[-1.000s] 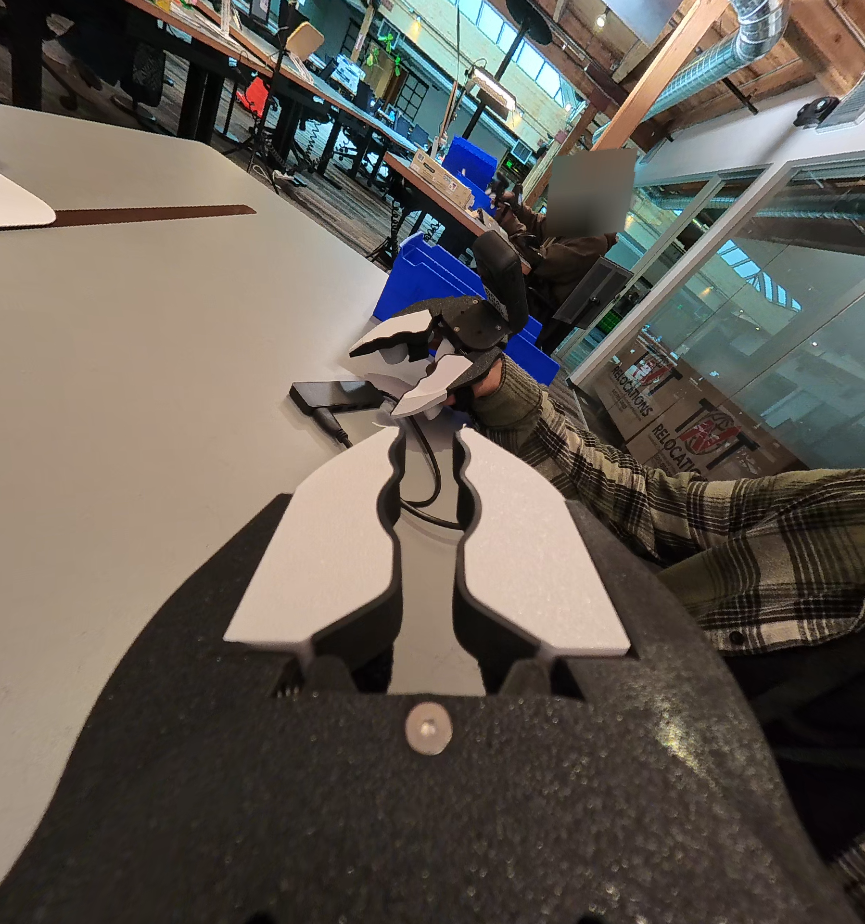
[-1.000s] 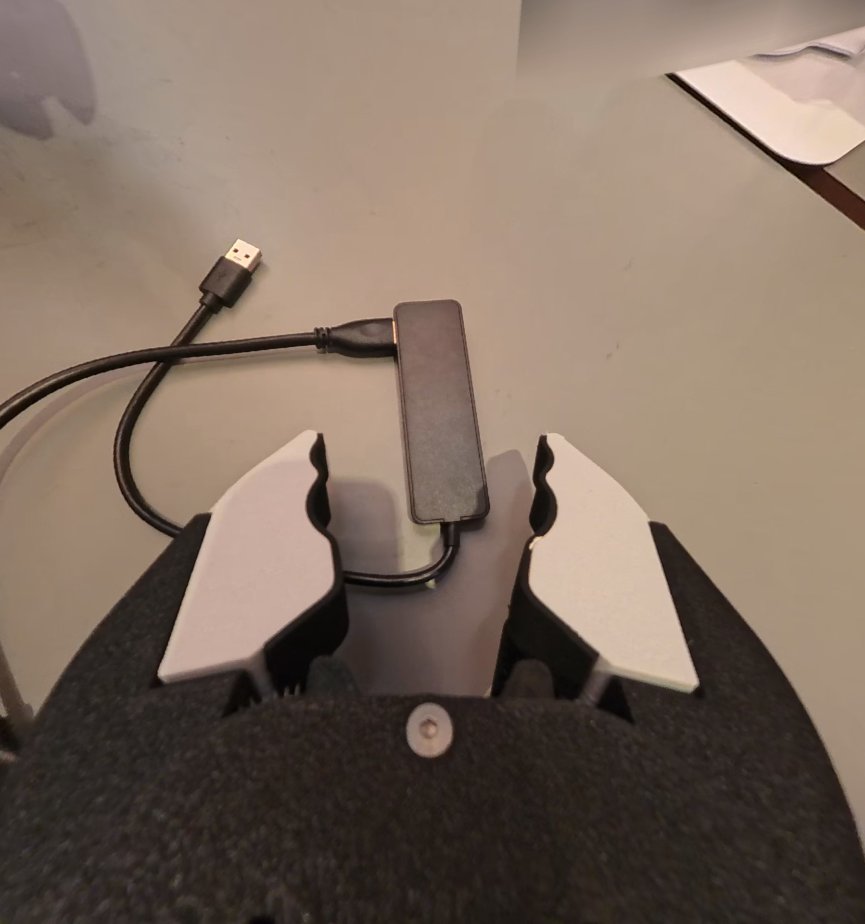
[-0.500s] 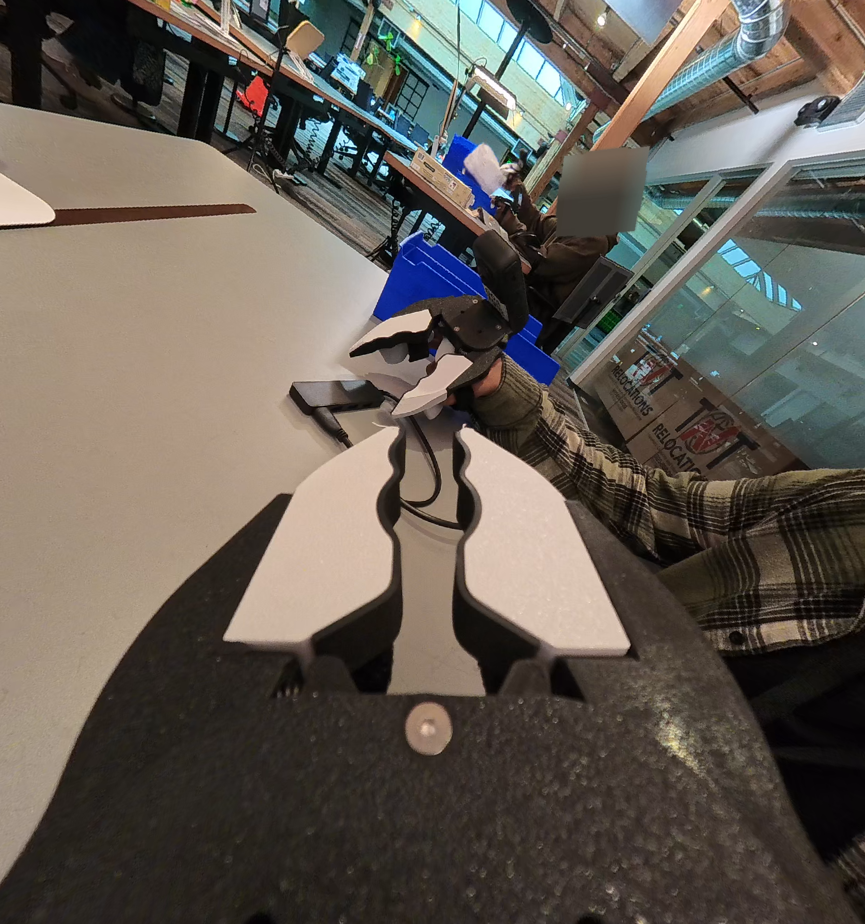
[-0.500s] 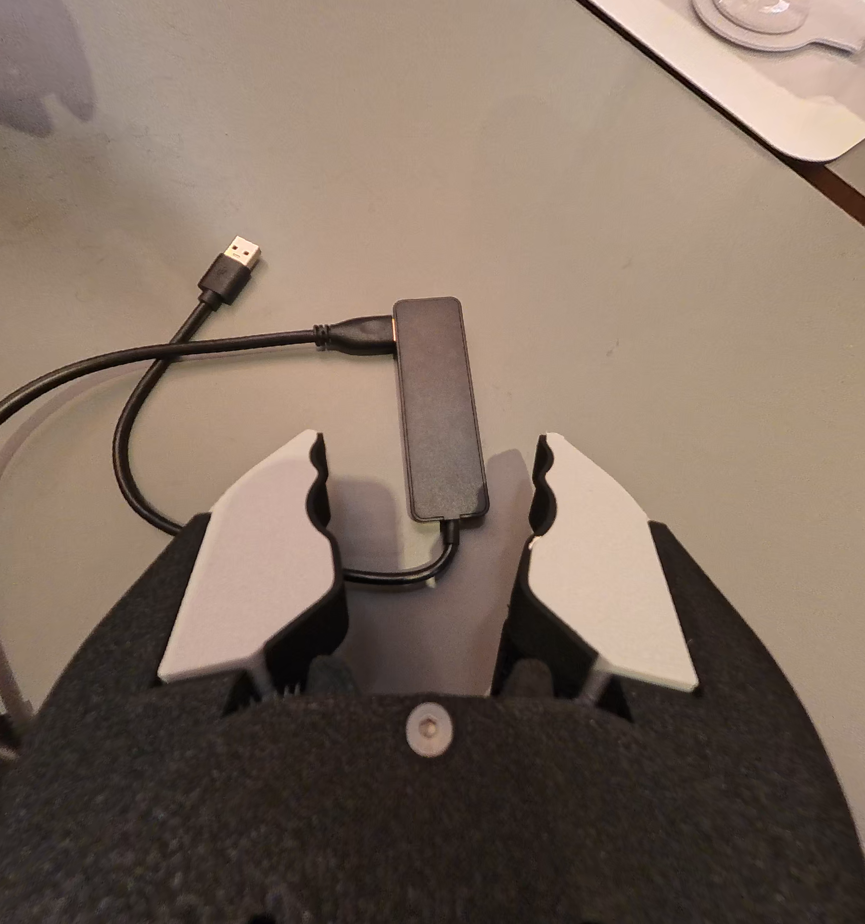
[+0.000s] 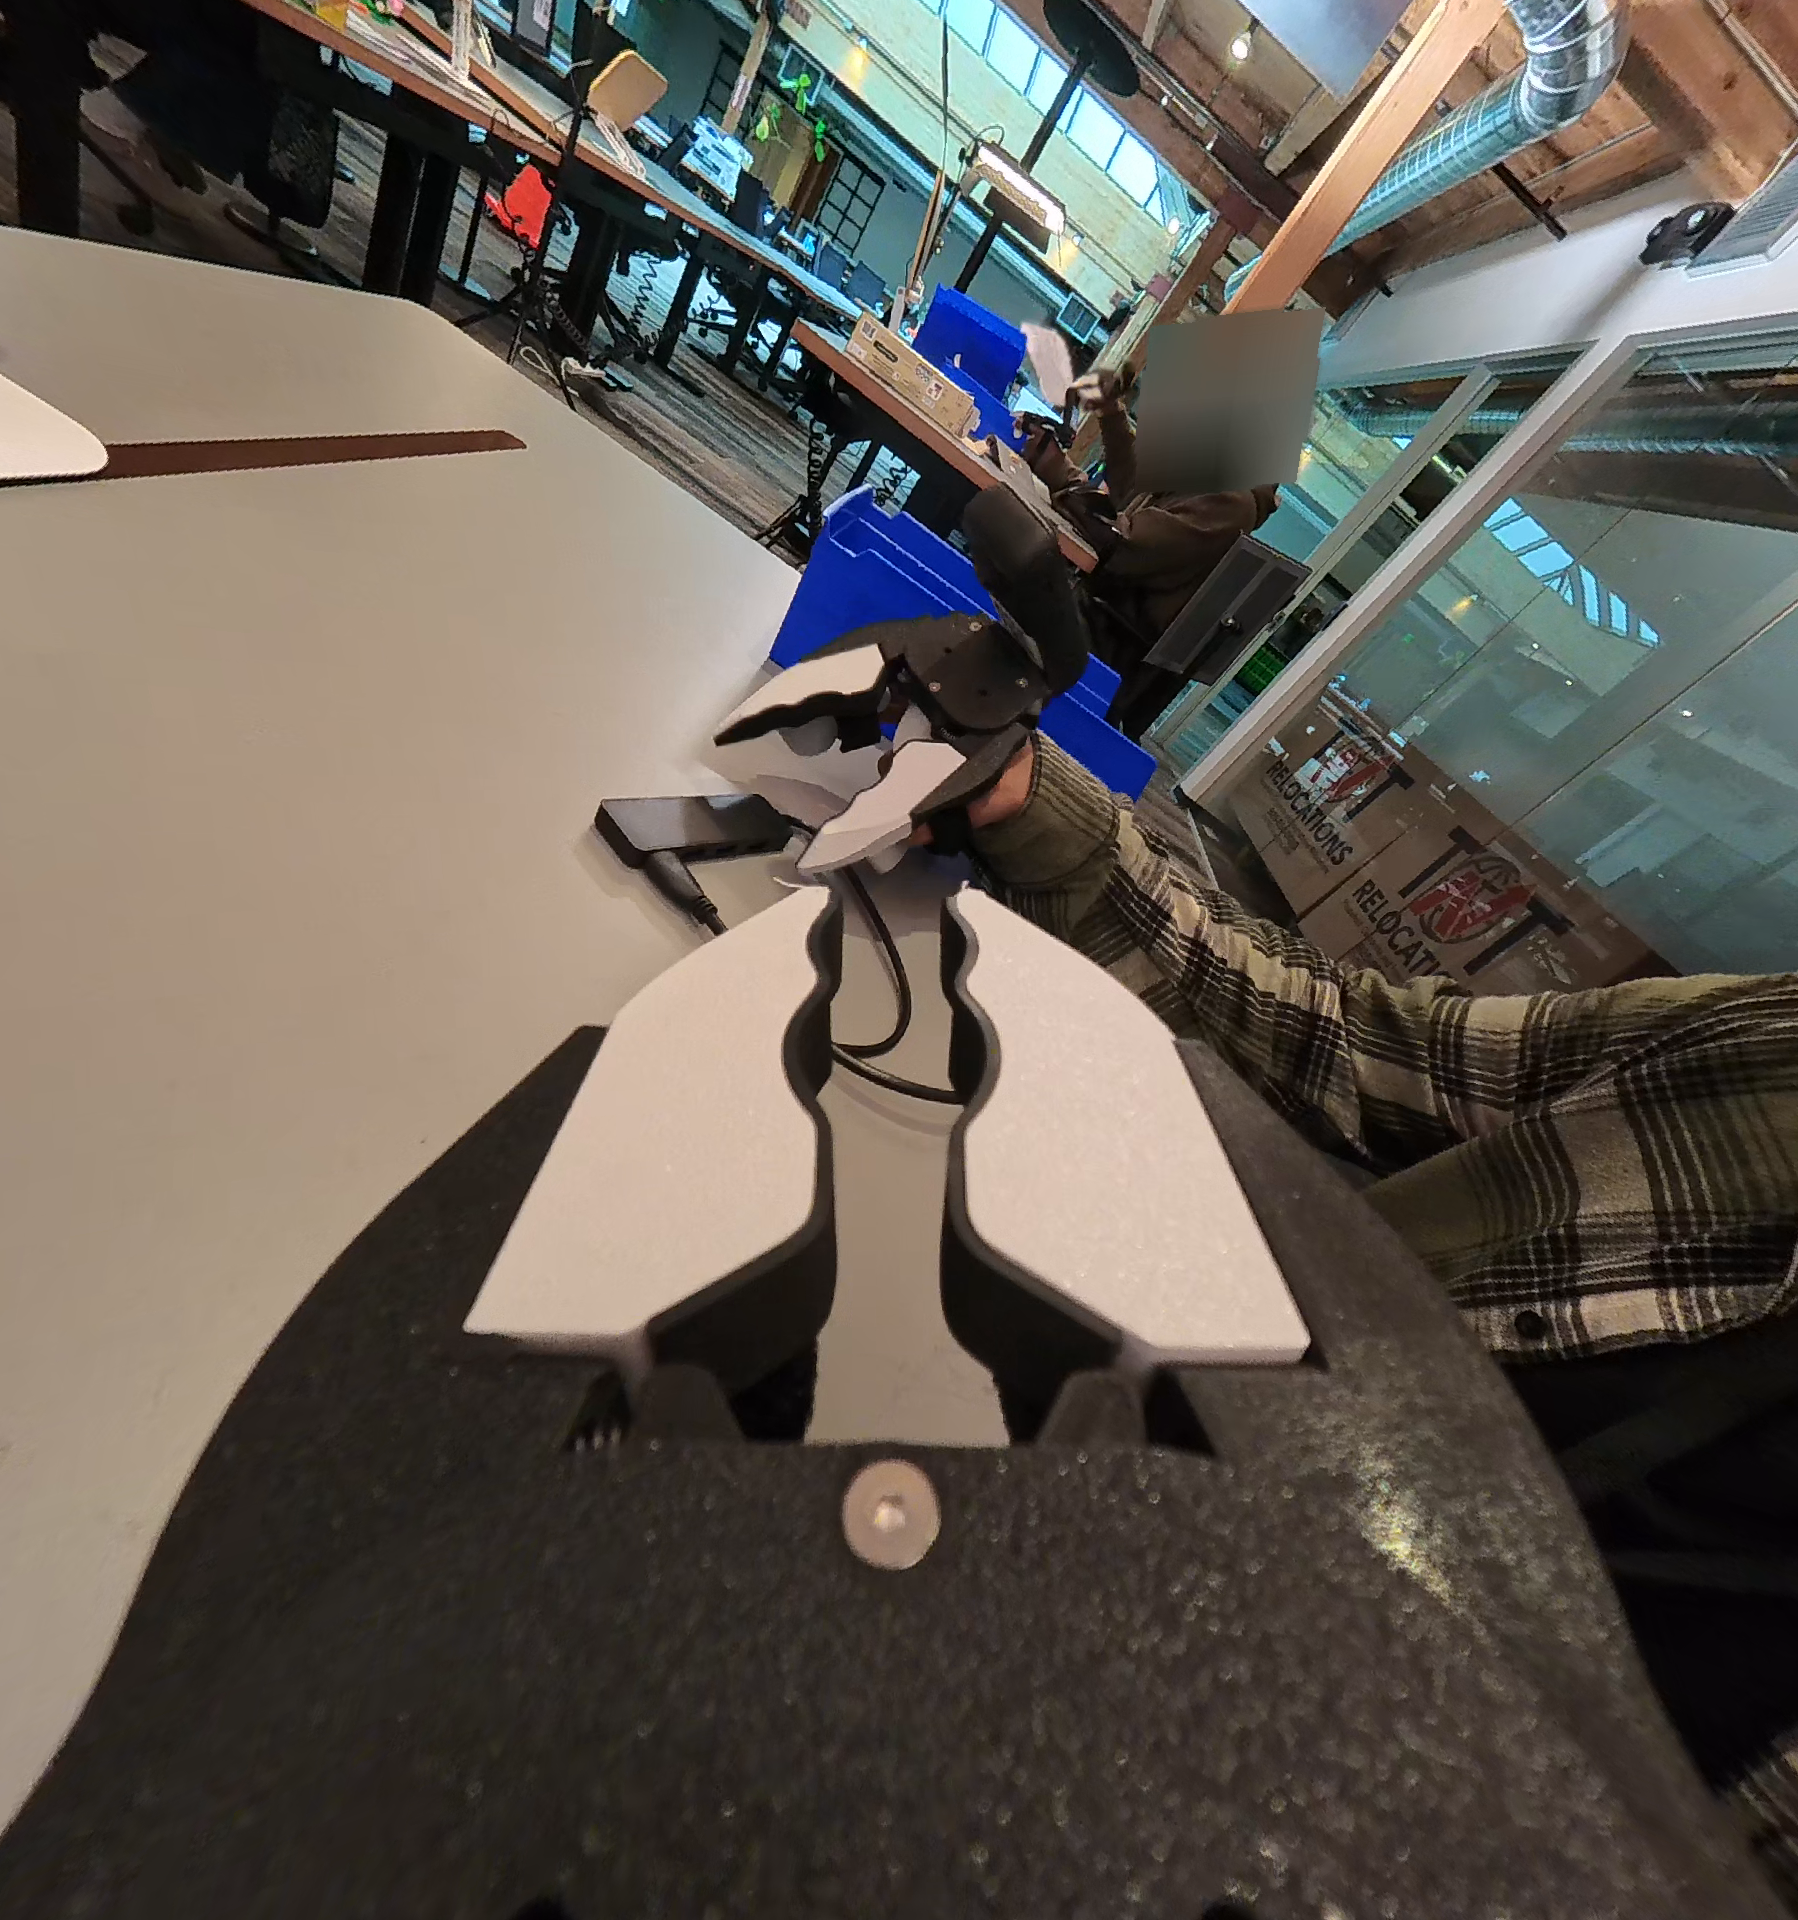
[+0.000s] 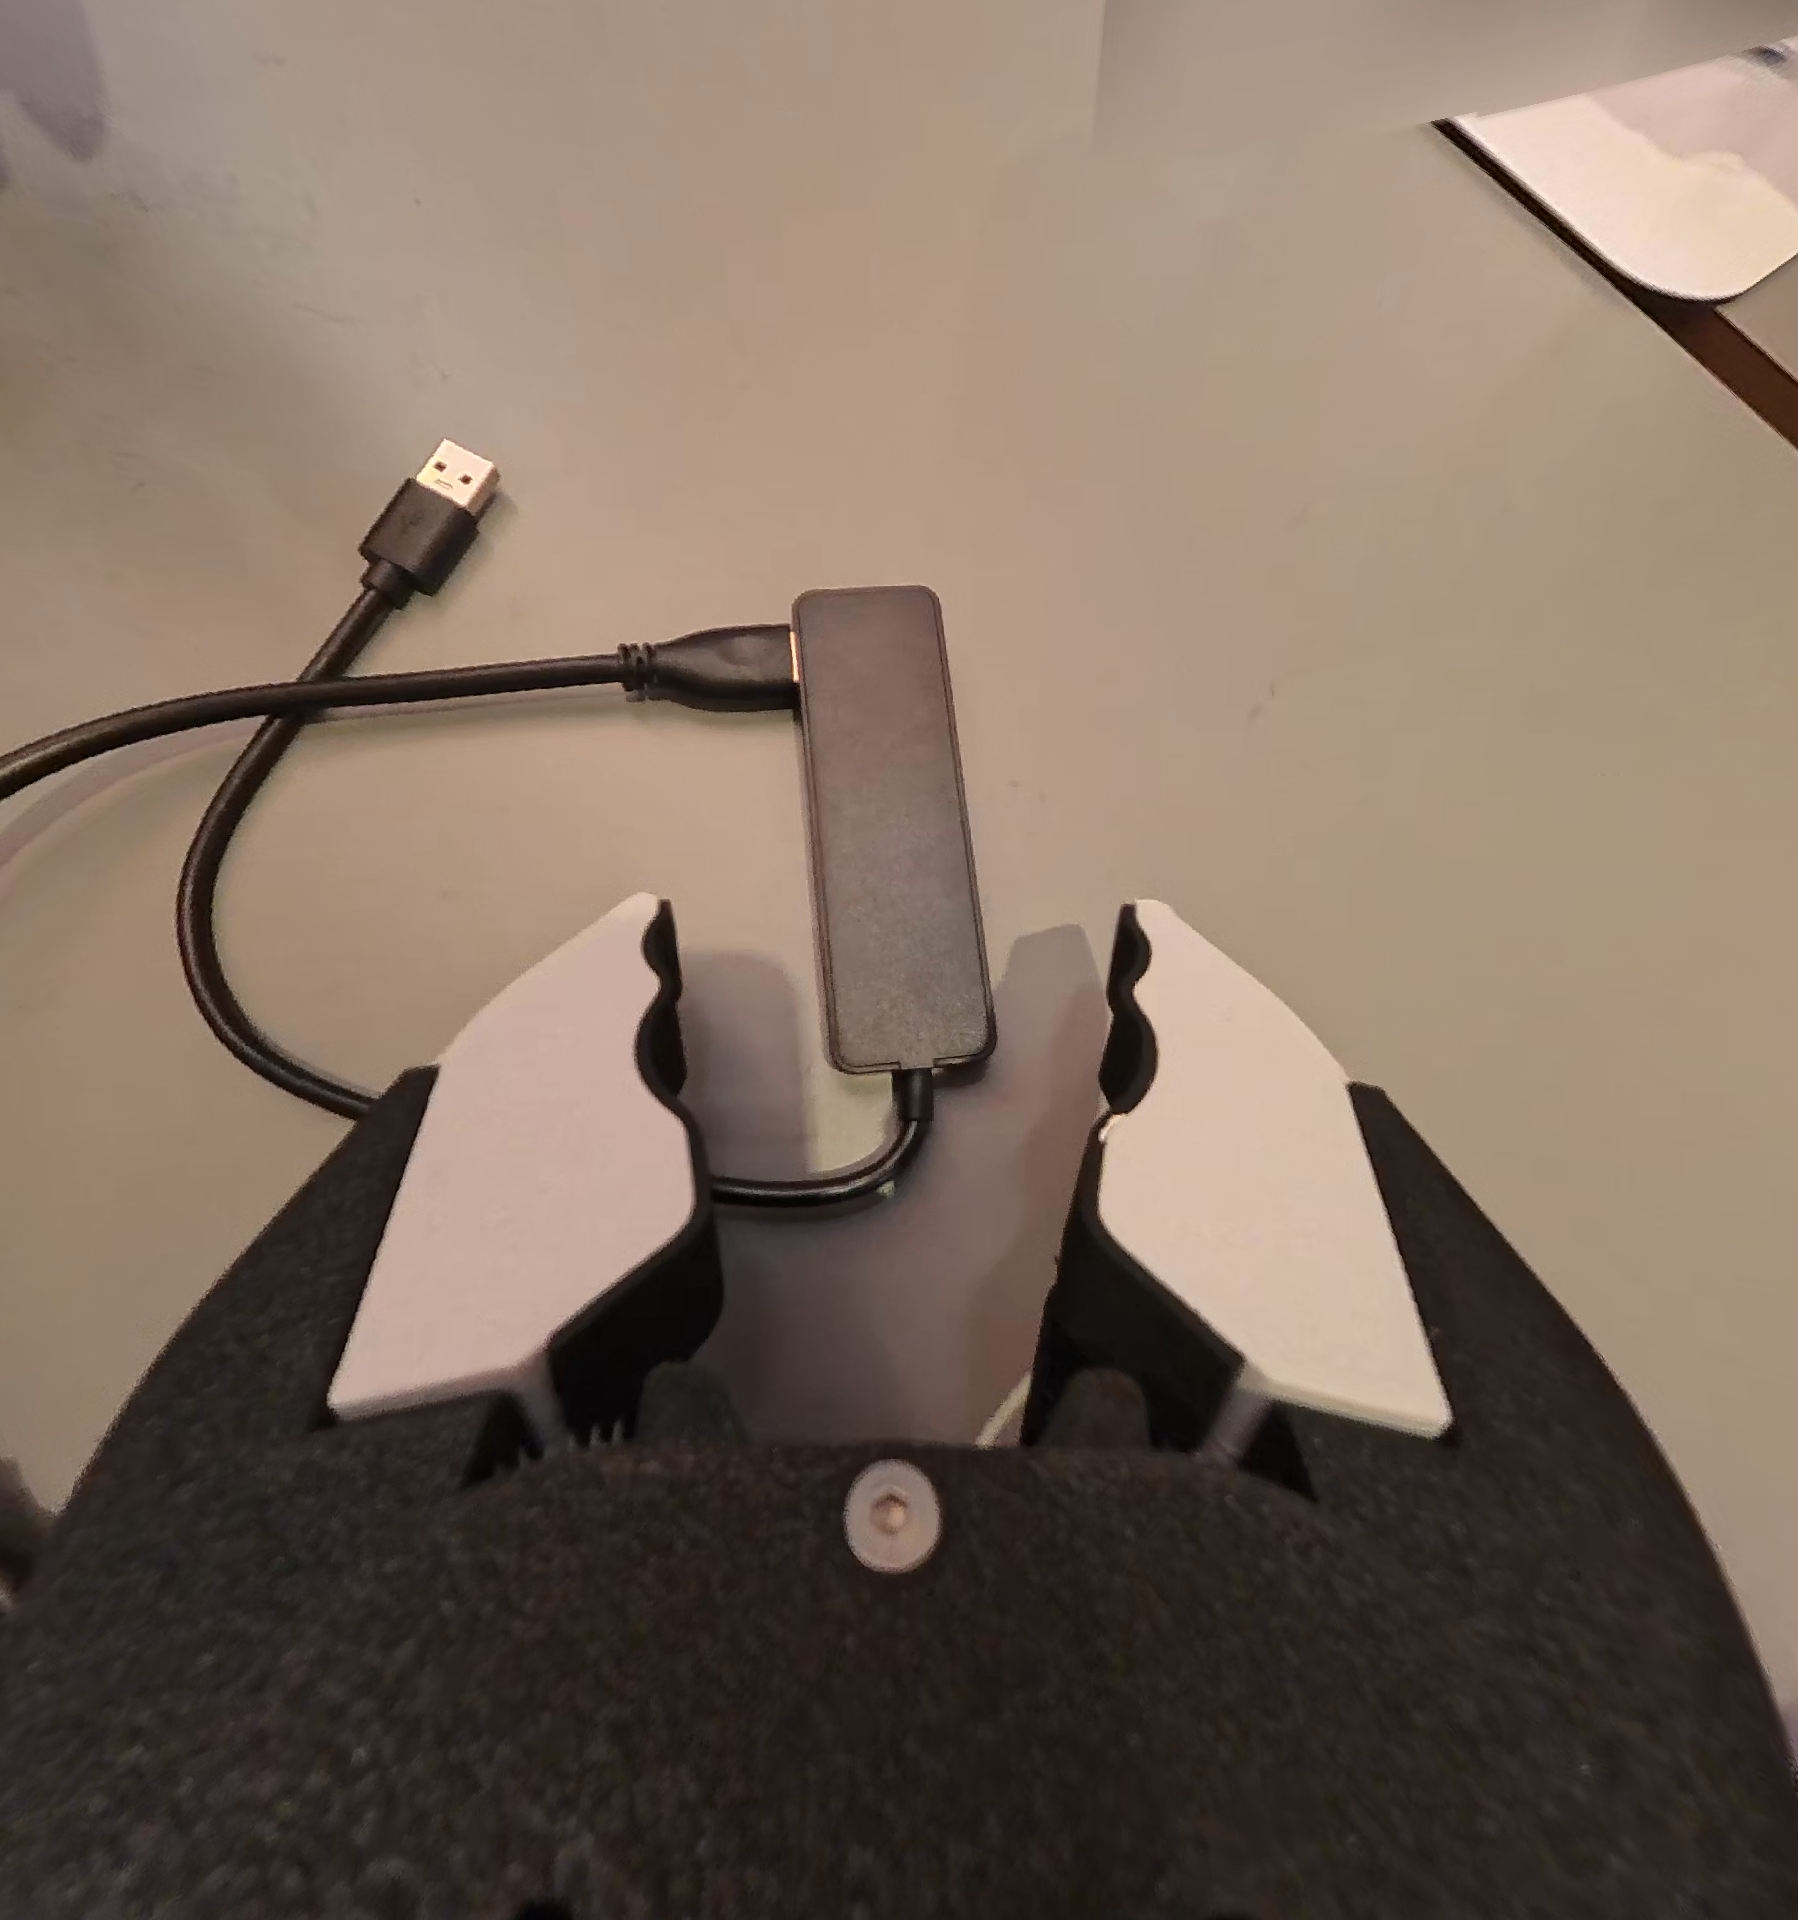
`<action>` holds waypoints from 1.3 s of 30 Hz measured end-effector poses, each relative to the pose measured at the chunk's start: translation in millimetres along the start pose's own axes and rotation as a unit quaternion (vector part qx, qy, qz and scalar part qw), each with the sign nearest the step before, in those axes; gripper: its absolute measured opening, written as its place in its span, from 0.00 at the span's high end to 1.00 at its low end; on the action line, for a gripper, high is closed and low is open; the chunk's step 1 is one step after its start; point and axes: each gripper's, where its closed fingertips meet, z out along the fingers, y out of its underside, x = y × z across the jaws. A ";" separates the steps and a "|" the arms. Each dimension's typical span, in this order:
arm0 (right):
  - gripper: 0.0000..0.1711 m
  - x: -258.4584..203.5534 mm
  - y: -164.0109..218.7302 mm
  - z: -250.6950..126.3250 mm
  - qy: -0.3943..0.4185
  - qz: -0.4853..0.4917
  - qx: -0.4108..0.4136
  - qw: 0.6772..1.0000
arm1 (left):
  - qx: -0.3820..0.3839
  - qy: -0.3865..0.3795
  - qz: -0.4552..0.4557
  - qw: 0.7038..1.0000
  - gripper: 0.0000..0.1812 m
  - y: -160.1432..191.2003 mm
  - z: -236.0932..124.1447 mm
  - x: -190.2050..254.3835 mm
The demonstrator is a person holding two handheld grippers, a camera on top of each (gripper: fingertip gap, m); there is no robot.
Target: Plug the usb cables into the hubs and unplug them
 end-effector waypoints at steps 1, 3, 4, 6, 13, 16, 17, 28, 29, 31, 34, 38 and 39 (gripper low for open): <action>0.54 1.4 -0.3 -0.4 0.001 -0.001 -0.003 1.000 | 0.001 0.001 0.000 1.000 0.91 -0.4 -0.3 0.4; 0.54 4.6 -0.7 -1.0 0.004 -0.004 -0.011 1.000 | 0.002 0.001 0.001 1.000 0.91 -1.4 -0.9 1.2; 0.55 6.4 -0.4 -1.2 0.006 -0.006 -0.015 1.000 | 0.003 0.001 0.002 1.000 0.91 -1.9 -1.3 1.6; 0.55 9.2 1.0 -1.0 0.005 -0.009 -0.026 1.000 | 0.005 0.002 0.003 1.000 0.91 -2.7 -2.0 2.1; 0.56 13.3 9.3 7.5 -0.007 -0.027 -0.081 0.996 | 0.007 0.002 0.002 1.000 0.91 -3.9 -3.4 2.3; 0.56 13.7 13.4 11.2 -0.014 -0.042 -0.119 0.992 | 0.006 0.000 0.005 1.000 0.91 -3.9 -3.3 2.7; 0.56 13.9 11.8 12.1 -0.016 -0.045 -0.123 0.991 | 0.005 -0.001 0.006 1.000 0.91 -3.5 -3.2 2.3; 0.74 2.3 9.7 17.0 -0.071 -0.040 -0.173 0.982 | 0.006 -0.002 0.006 1.000 0.91 -4.1 -4.9 1.7; 0.76 1.6 9.7 17.3 -0.076 -0.033 -0.172 0.982 | 0.005 -0.002 0.006 1.000 0.91 -4.0 -4.7 1.7; 0.78 3.6 9.5 17.5 -0.072 -0.026 -0.172 0.982 | 0.005 -0.001 0.005 1.000 0.91 -3.7 -4.3 1.9; 0.81 5.5 9.4 17.7 -0.069 -0.019 -0.179 0.981 | 0.005 -0.001 0.005 1.000 0.91 -3.6 -4.1 1.9; 0.81 5.5 9.8 17.7 -0.067 -0.021 -0.193 0.979 | 0.011 -0.002 0.007 1.000 0.91 -5.9 -5.8 2.3; 0.81 5.4 9.8 17.6 -0.067 -0.022 -0.195 0.978 | 0.013 -0.002 0.008 1.000 0.91 -6.5 -6.1 2.7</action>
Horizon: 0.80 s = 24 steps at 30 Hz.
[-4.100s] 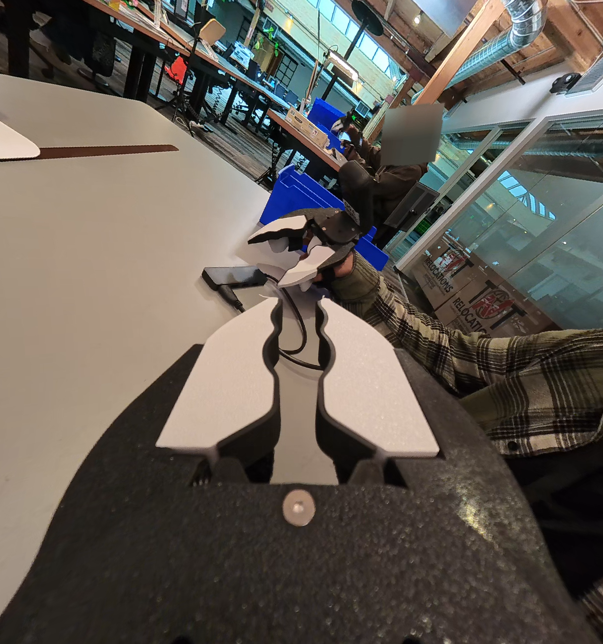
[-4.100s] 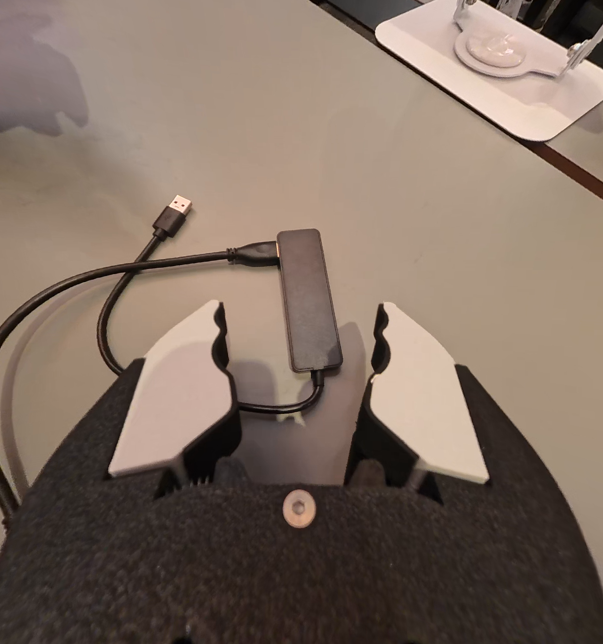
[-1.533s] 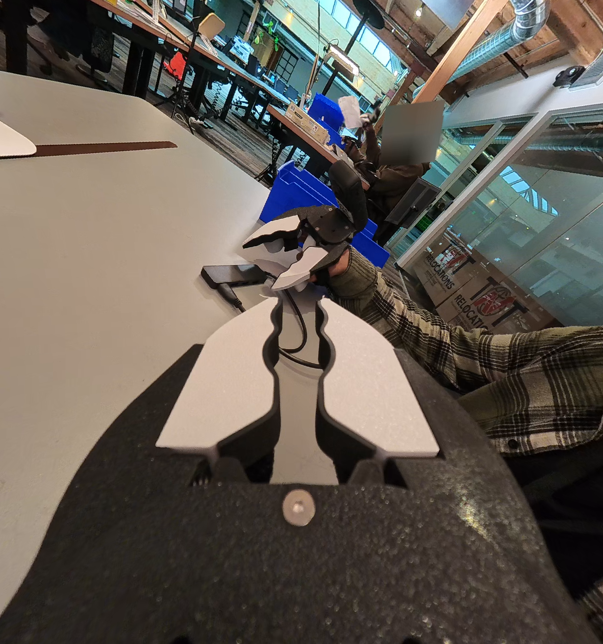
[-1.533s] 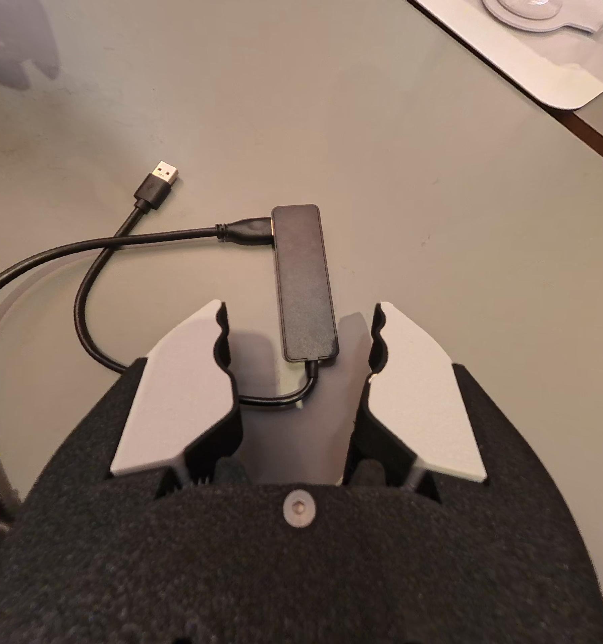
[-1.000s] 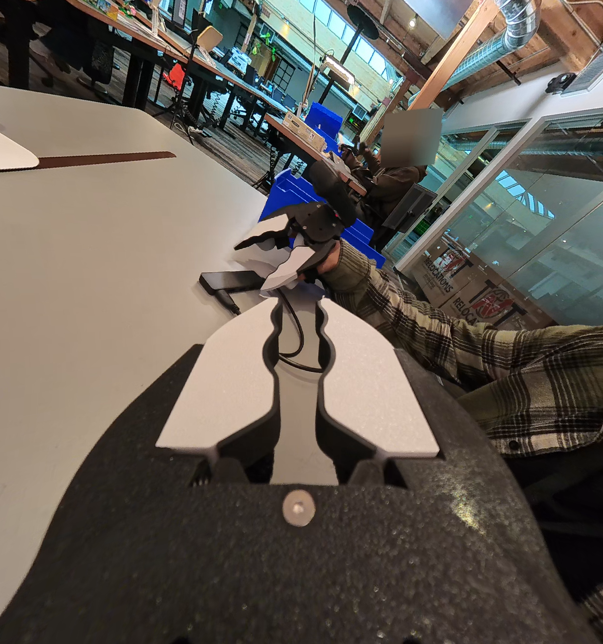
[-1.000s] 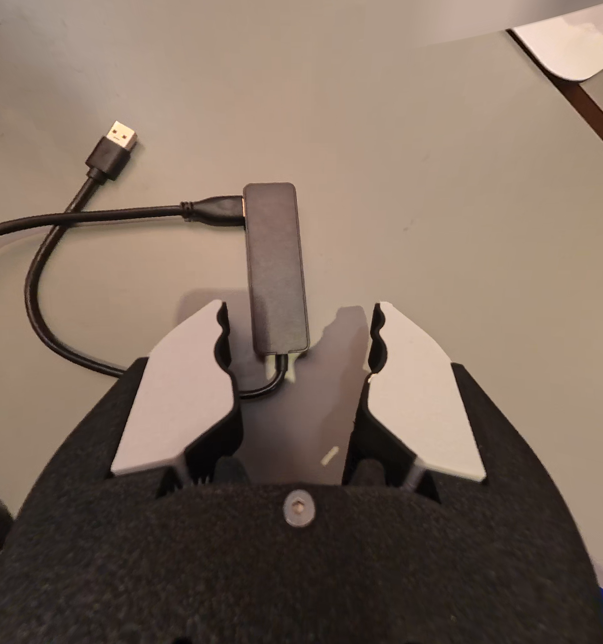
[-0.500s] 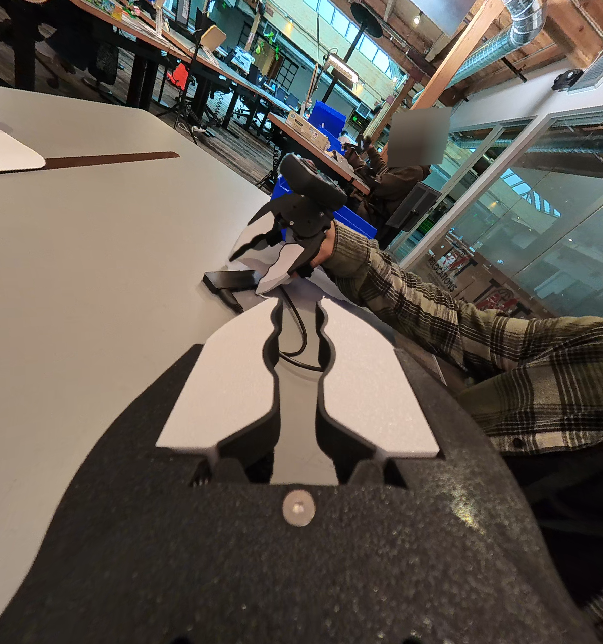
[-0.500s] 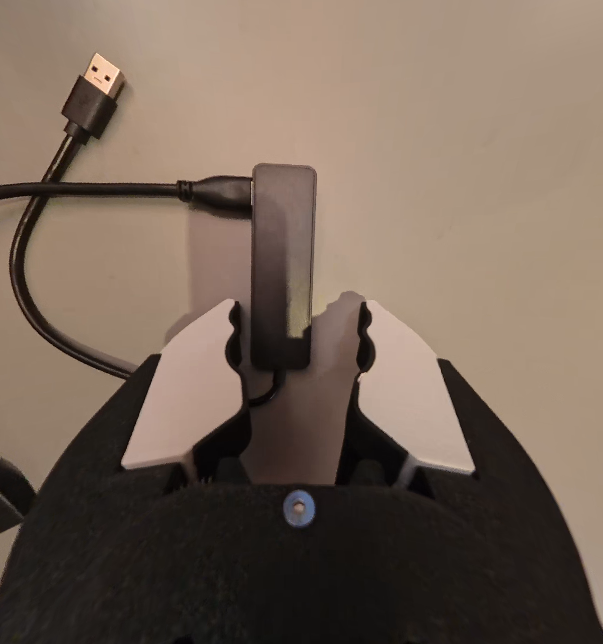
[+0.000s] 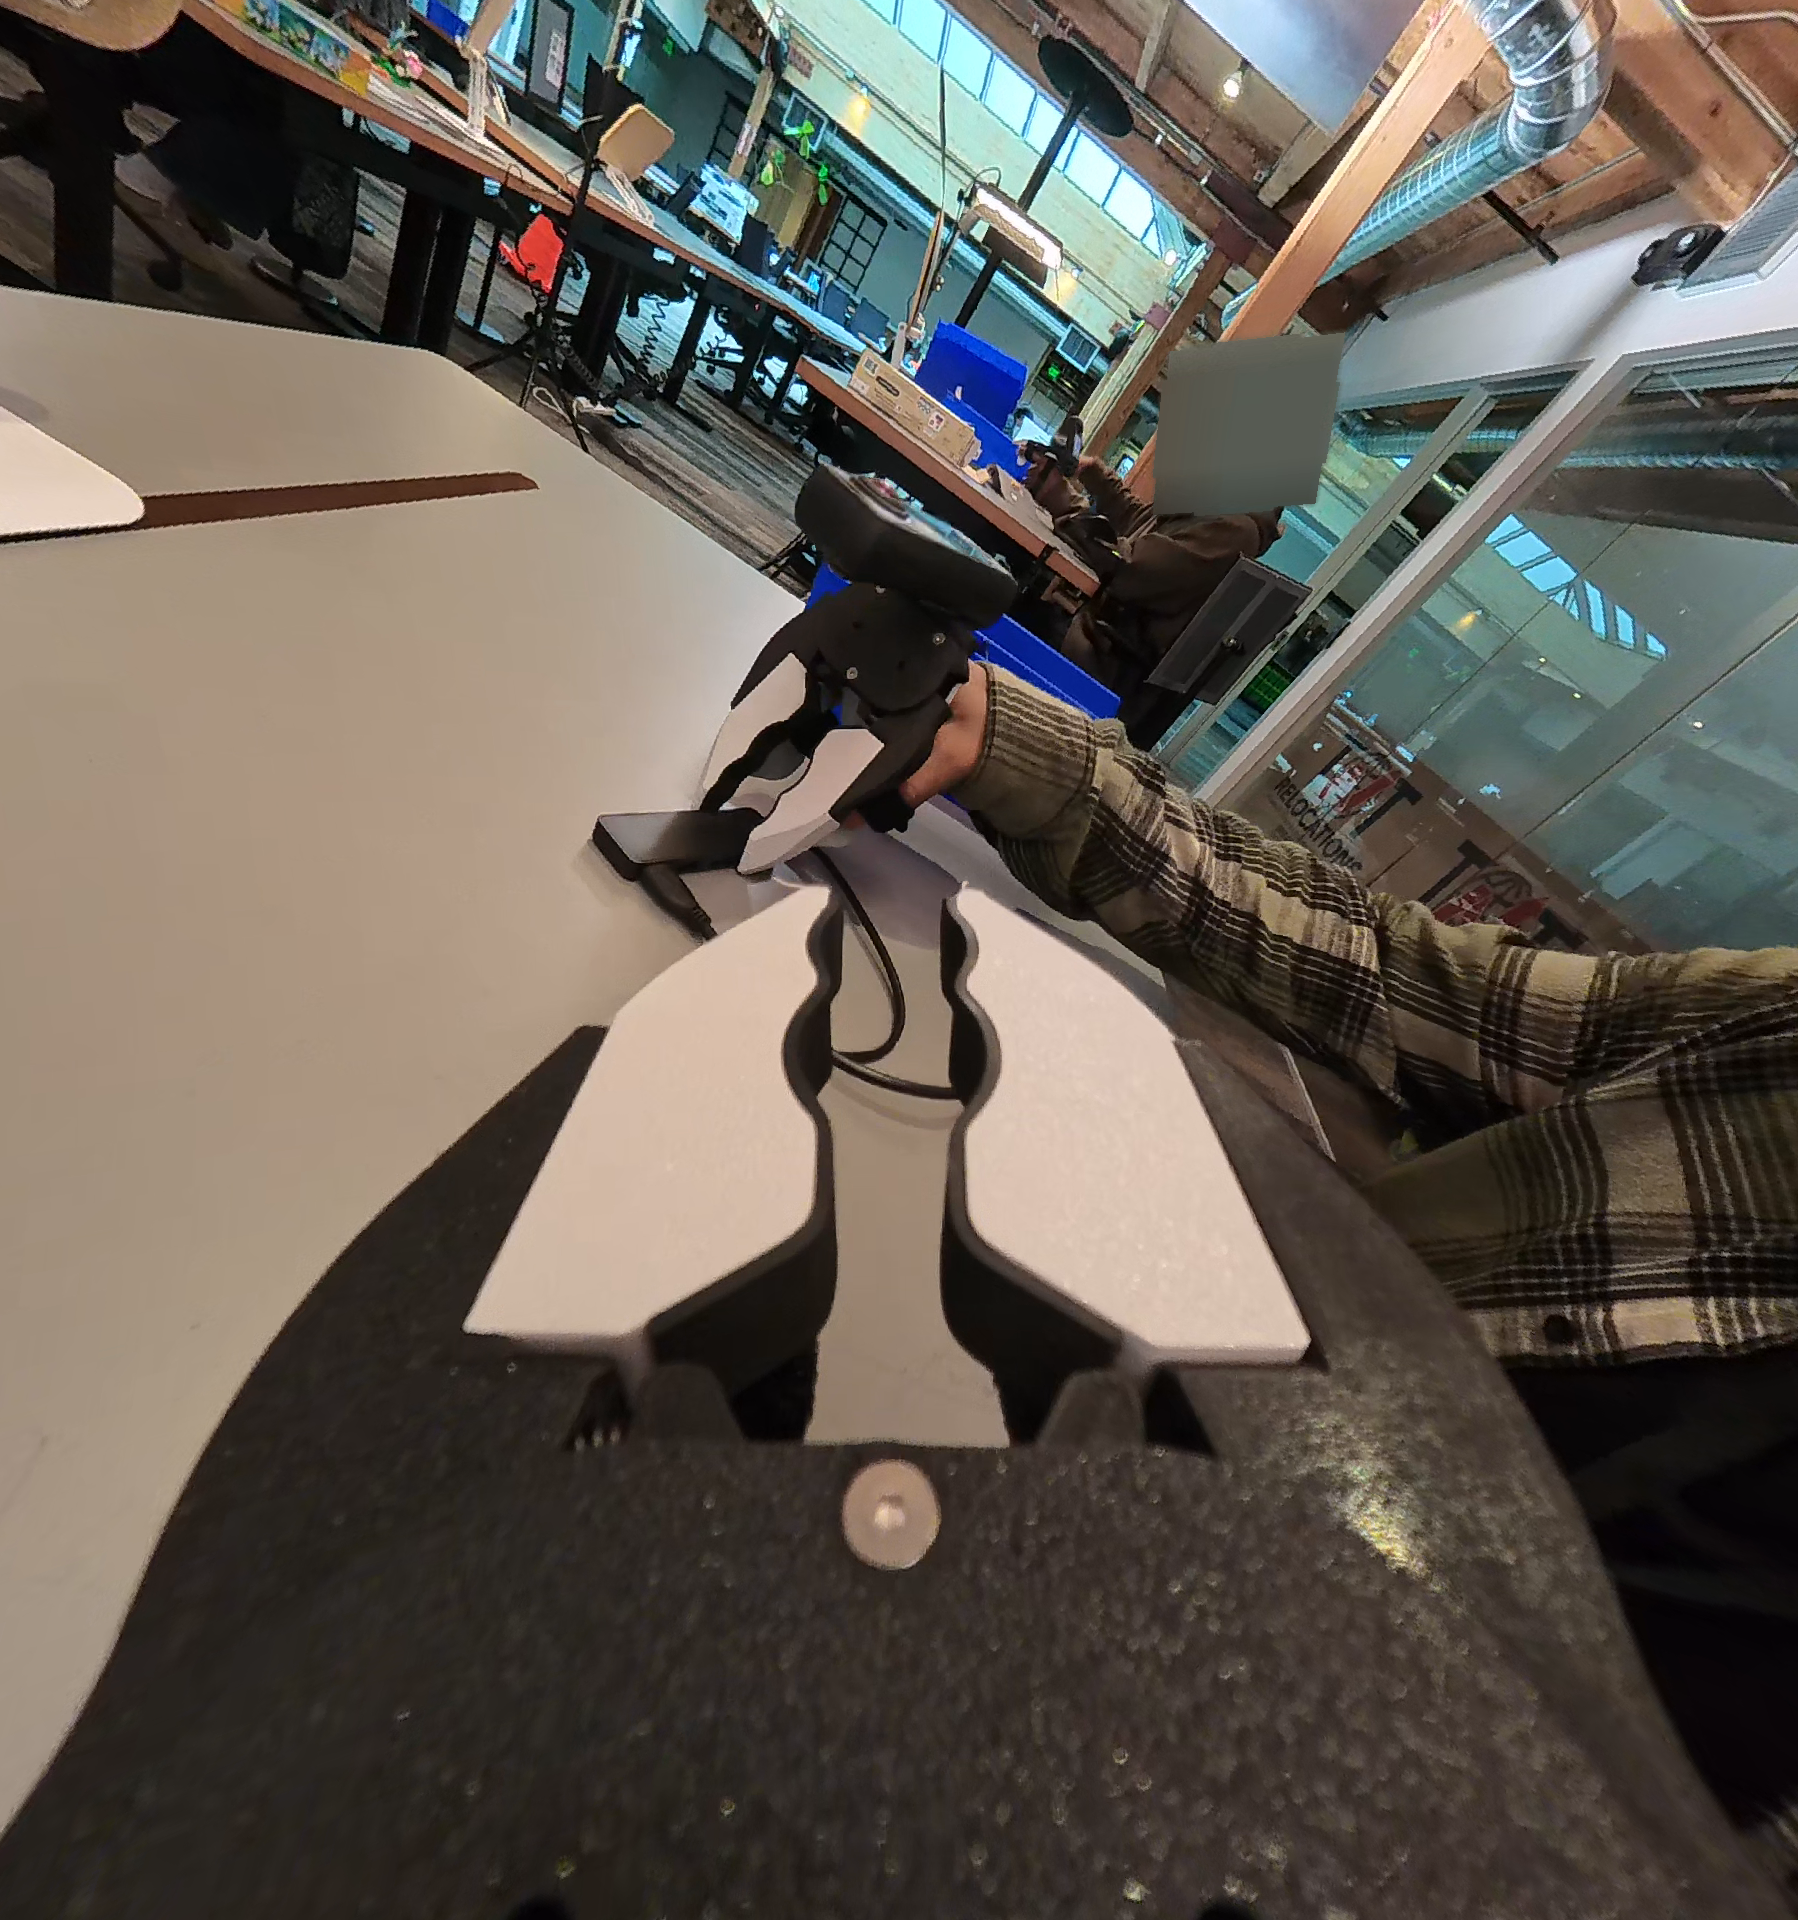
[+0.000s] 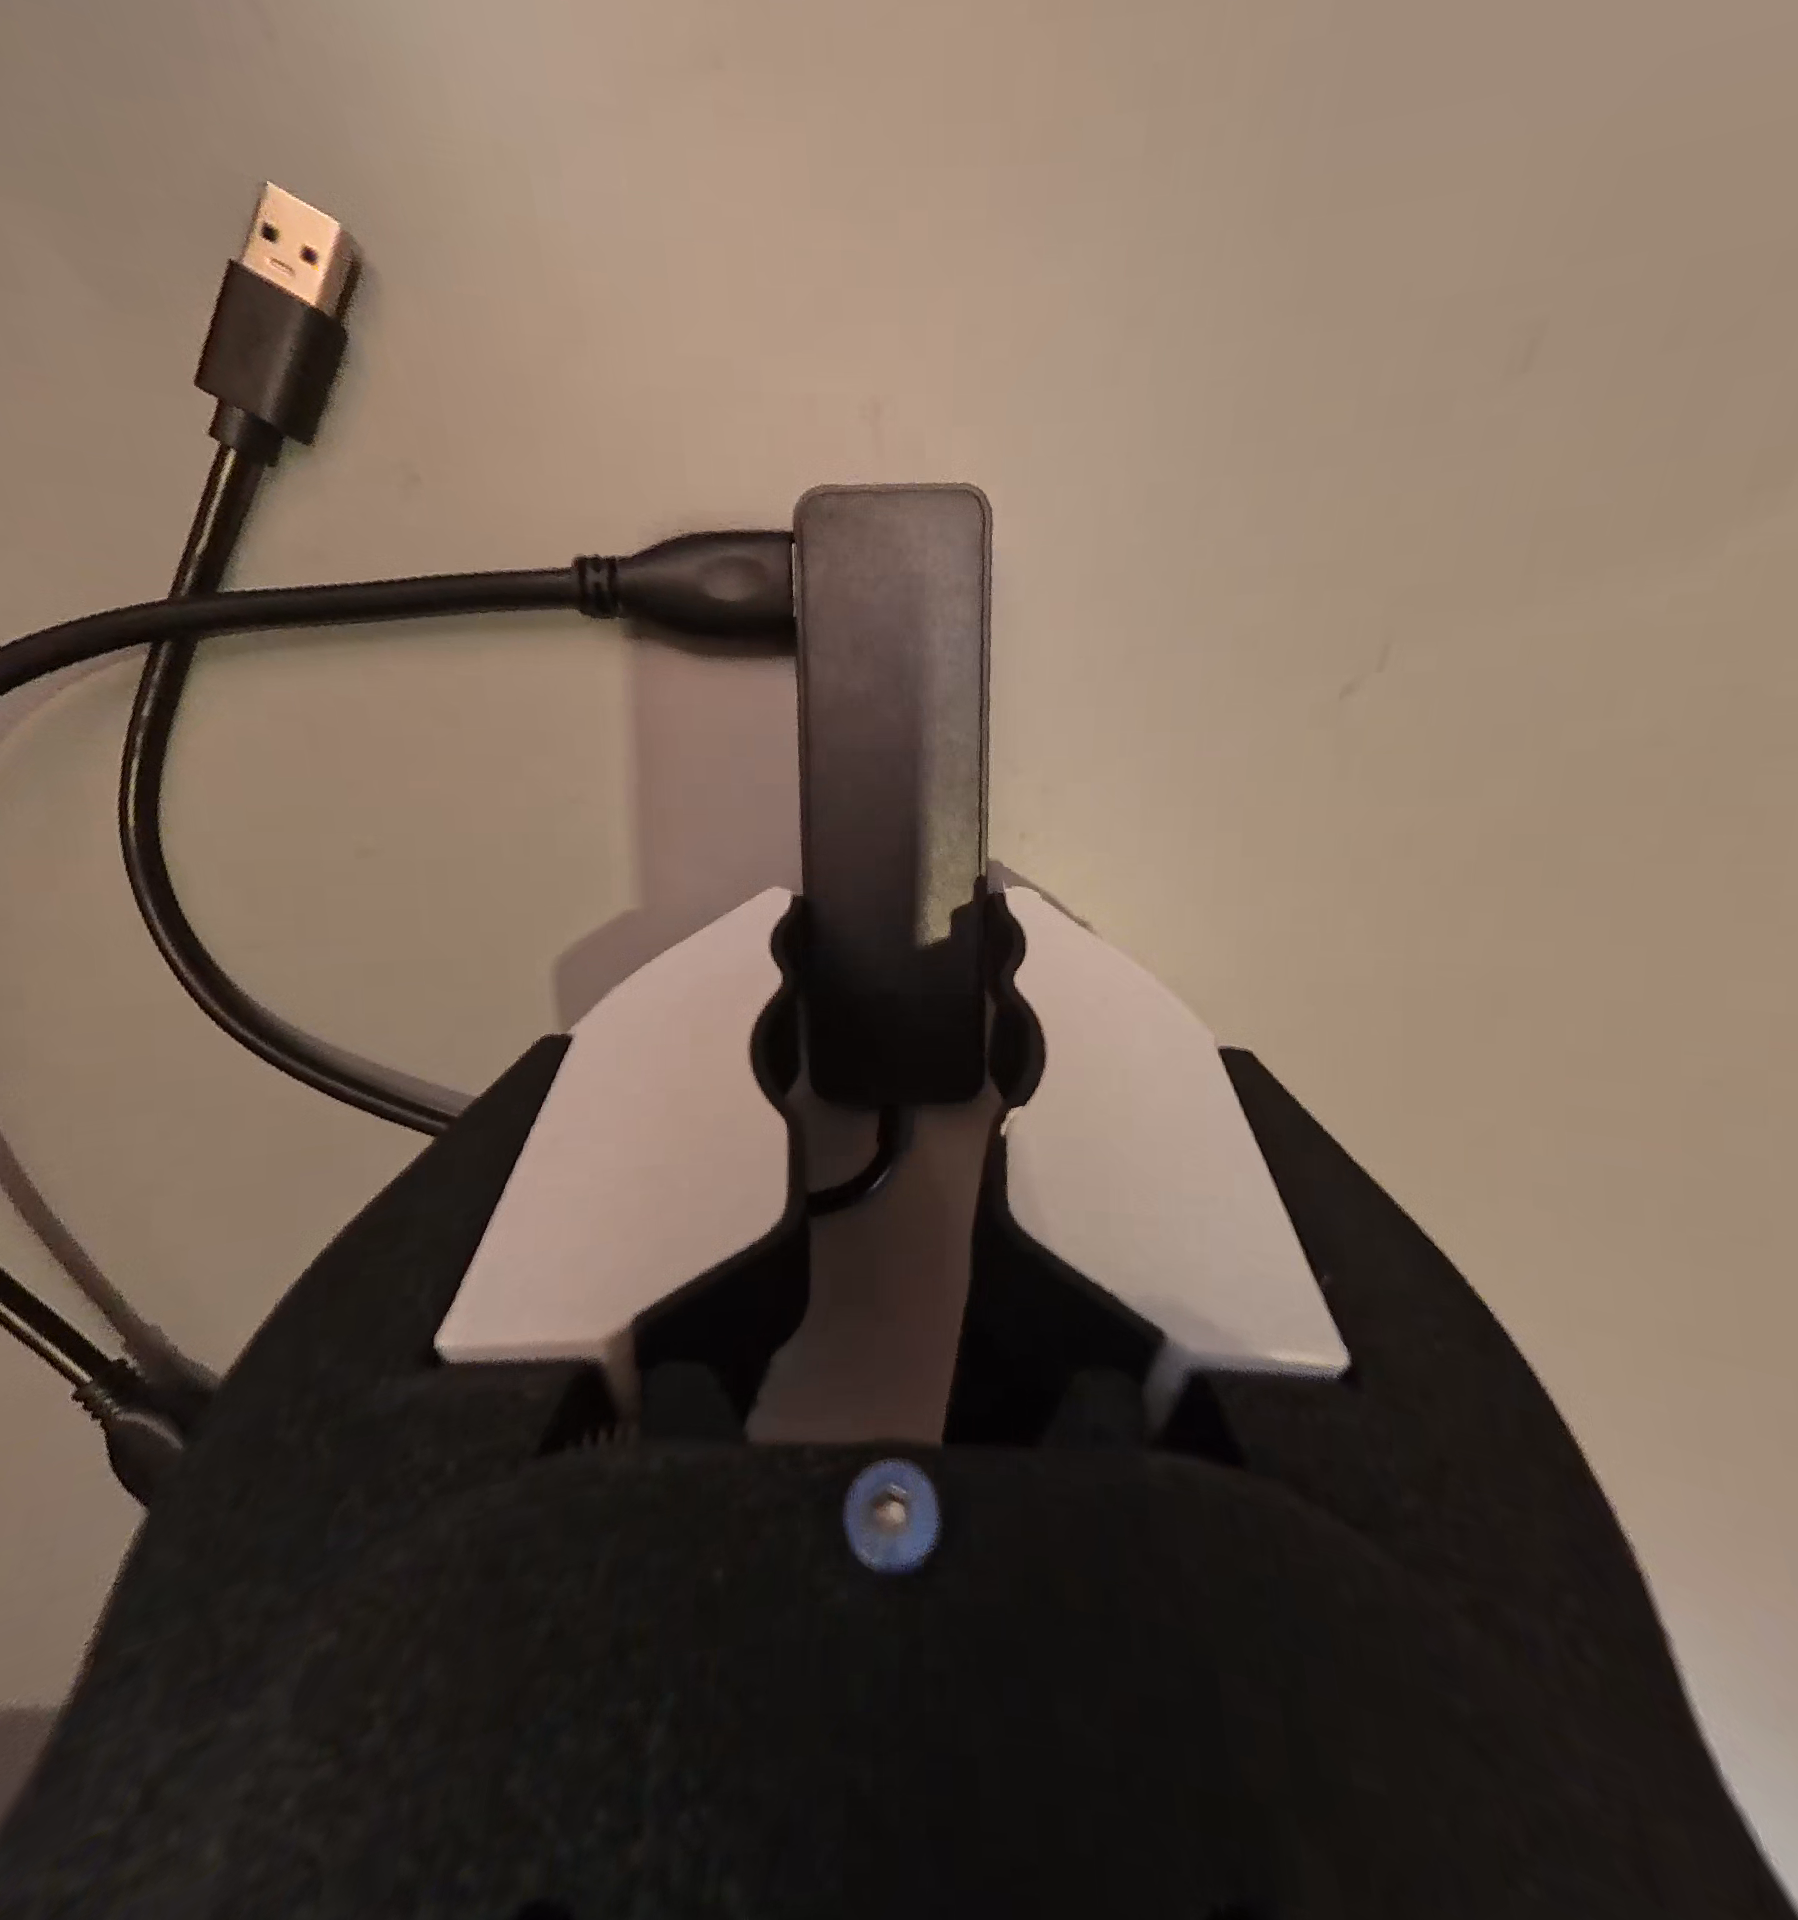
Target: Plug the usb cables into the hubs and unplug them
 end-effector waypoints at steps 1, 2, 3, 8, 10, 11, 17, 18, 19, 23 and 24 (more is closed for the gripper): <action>0.81 -0.1 0.0 0.0 0.001 0.000 -0.001 1.000 | 0.001 0.000 0.002 1.000 0.91 -0.3 -0.2 0.5; 0.81 -0.3 -0.1 0.0 0.001 0.001 -0.001 1.000 | 0.000 -0.002 0.004 1.000 0.91 -0.4 -0.2 1.0; 0.81 -0.9 0.1 0.1 0.000 0.003 -0.001 1.000 | -0.001 -0.004 0.007 1.000 0.91 -0.3 -0.2 1.2; 0.81 -3.1 0.9 -2.3 0.004 0.004 0.004 1.000 | -0.008 -0.023 0.022 0.999 0.91 6.9 -1.6 -1.8; 0.81 -3.4 -1.0 -6.2 0.007 0.007 0.010 1.000 | -0.010 -0.031 0.025 0.999 0.91 13.0 -3.7 -3.2; 0.81 -3.8 -2.1 -8.8 0.008 0.007 0.013 1.000 | -0.010 -0.034 0.028 0.999 0.91 15.5 -4.9 -3.7; 0.82 -7.7 -10.6 -31.2 0.025 0.000 0.014 1.000 | 0.001 -0.059 0.061 0.996 0.91 16.4 -9.0 -6.7; 0.82 -8.1 -12.2 -36.0 0.029 -0.002 0.014 0.999 | 0.002 -0.063 0.067 0.996 0.91 15.8 -9.2 -6.8; 0.82 -8.6 -13.9 -40.9 0.033 -0.003 0.015 0.999 | 0.004 -0.066 0.072 0.995 0.91 15.2 -9.2 -6.9; 0.82 -9.7 -19.4 -57.5 0.047 -0.008 0.017 0.999 | 0.000 -0.071 0.075 0.995 0.91 17.2 -7.1 -8.5; 0.82 -9.6 -20.5 -60.9 0.050 -0.009 0.018 0.999 | -0.002 -0.070 0.074 0.995 0.91 18.1 -6.3 -8.6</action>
